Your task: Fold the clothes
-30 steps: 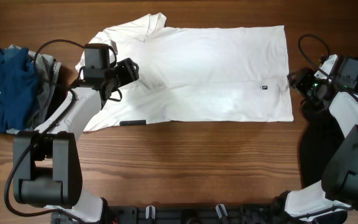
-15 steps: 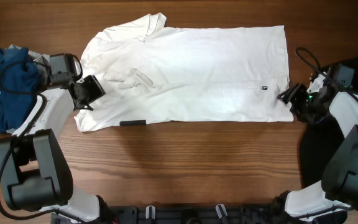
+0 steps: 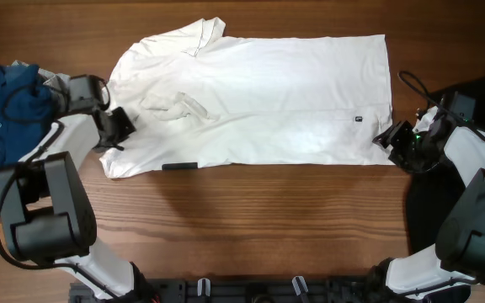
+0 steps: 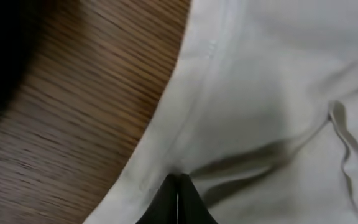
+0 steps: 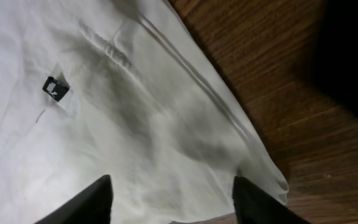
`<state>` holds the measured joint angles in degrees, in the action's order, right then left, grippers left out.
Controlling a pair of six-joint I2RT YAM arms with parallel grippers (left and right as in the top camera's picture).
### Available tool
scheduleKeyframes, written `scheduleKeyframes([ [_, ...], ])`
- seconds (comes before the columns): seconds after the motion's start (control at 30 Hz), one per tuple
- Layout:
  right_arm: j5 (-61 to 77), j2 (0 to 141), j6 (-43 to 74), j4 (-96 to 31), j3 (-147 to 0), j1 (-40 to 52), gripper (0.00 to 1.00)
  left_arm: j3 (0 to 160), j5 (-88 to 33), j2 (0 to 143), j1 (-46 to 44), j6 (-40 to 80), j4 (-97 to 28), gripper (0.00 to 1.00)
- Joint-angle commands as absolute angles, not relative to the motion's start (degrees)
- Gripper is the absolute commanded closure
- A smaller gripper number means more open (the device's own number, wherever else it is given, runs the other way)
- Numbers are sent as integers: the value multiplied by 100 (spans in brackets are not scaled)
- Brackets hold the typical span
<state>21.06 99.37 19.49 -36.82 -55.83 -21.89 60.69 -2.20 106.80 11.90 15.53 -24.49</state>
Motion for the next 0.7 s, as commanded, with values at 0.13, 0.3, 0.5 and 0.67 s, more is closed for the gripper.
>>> scheduleKeyframes([
  [0.13,1863,9904,1669,-3889,-5546,-2163,31,6578,-954,10381,1529,1533,-3162,56],
  [0.3,1887,9904,1647,-4473,-5516,-2161,30,6591,-1109,9647,1529,1566,-4171,39],
  [0.5,2193,9907,1916,-3743,-4947,-2119,34,6259,-950,9699,1540,1811,-4873,36],
  [0.67,2401,9907,2211,-2753,-4567,-2117,69,6243,-620,9699,1540,1868,-5037,34],
])
